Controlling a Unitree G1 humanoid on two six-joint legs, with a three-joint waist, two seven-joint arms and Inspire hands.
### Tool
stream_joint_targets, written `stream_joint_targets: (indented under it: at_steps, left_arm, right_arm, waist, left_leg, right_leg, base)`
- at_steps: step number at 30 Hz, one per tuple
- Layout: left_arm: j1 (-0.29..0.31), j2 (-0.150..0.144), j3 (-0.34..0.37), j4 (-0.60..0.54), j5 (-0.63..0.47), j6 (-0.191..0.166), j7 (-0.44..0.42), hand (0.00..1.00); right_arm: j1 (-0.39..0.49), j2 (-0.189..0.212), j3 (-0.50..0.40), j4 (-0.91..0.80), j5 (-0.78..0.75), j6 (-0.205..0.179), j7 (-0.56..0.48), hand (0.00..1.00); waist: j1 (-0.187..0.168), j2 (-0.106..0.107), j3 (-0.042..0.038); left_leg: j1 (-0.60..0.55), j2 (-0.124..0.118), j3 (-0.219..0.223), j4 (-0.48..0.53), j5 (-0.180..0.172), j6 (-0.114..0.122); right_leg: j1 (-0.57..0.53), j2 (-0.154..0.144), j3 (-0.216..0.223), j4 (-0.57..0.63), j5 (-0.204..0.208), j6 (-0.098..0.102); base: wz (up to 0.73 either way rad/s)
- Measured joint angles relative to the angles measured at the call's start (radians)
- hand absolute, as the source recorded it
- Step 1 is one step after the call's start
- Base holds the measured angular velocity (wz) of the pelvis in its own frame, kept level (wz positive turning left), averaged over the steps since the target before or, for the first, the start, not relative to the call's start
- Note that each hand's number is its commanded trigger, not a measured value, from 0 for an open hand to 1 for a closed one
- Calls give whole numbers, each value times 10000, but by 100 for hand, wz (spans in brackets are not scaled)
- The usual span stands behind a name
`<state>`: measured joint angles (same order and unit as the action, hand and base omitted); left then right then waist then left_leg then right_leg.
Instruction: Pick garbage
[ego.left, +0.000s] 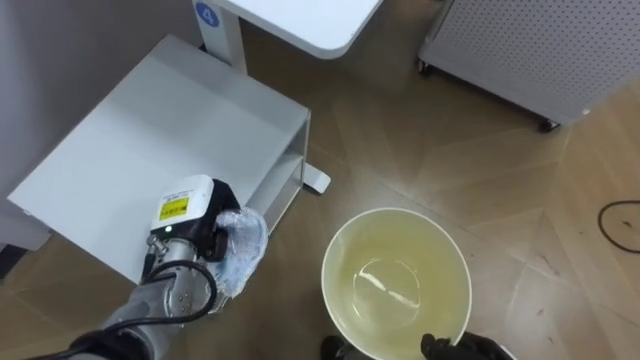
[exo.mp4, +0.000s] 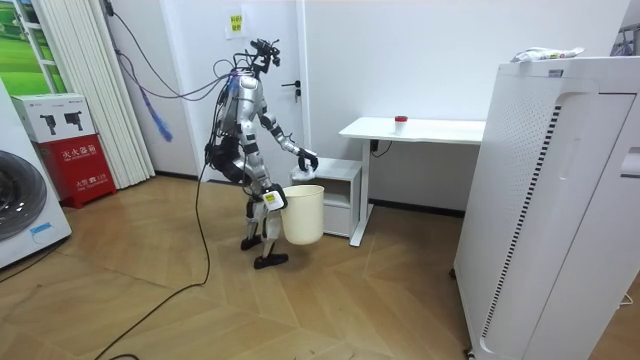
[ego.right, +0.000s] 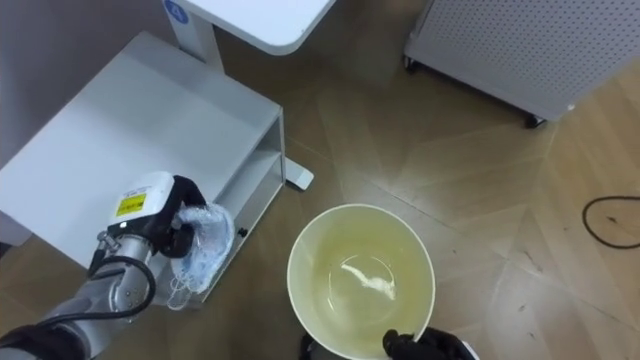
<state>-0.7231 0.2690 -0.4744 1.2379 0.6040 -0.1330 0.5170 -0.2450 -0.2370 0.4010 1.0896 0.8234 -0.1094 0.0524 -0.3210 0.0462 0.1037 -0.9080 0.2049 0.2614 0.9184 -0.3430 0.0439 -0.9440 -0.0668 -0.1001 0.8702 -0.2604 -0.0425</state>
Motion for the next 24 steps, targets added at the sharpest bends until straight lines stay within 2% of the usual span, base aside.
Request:
stream_joint_targets:
  at_steps: [4,7,10,13,18,19,22,24]
  left_arm:
    - [121,-62,25,38,-30,34,-31,100]
    - [270,-125,28,41,-162,-16,-191,100]
    - [349,-175,52,-2,-891,-132,-240,100]
    - [542,-358,197,-184,-1321,-283,-240,100]
    - [1080,-1151,97,-481,-2016,-513,-325,100]
    - [1094,-1218,71,-491,-2097,-533,-365,100]
    - [1242,-1470,-51,-787,-2211,-680,-548,100]
    - [1416,-1780,-268,-977,-2299,-779,-681,100]
  right_arm:
    - [3,11,3,10,0,-7,-71,100]
    - [51,8,-14,-15,1,-114,-222,100]
    - [42,55,-9,-34,-97,-365,-321,100]
    - [51,73,-7,24,-380,-538,-386,100]
    - [49,218,81,48,-414,-784,-523,100]
    - [50,273,81,49,-424,-830,-542,100]
    - [57,514,89,82,-450,-1012,-636,100]
    - [48,596,152,181,-449,-1084,-634,100]
  waist:
    - [51,5,0]
    - [271,11,2]
    - [362,25,-6]
    - [473,58,-29]
    - [617,57,-50]
    - [616,50,-54]
    - [590,13,-105]
    - [599,-11,-154]
  left_leg:
    - [156,0,16,-36,-1,-2]
    - [385,-3,86,-140,-10,-27]
    - [420,-47,75,-218,13,-56]
    - [478,-57,110,-301,34,-56]
    - [692,-95,111,-562,73,-59]
    - [692,-97,108,-576,74,-60]
    - [744,-163,106,-703,96,-81]
    - [918,-216,134,-874,113,-102]
  right_leg:
    - [137,20,36,-36,2,0]
    - [299,23,89,-74,0,1]
    - [321,-3,90,-100,-1,-2]
    - [398,-9,105,-195,6,-4]
    - [633,-10,101,-461,24,36]
    - [641,-5,92,-485,25,35]
    - [679,-25,91,-582,34,43]
    - [826,-19,140,-719,48,66]
  base:
    - [-2]
    - [-1]
    - [0]
    - [1]
    - [0]
    - [0]
    - [0]
    - [0]
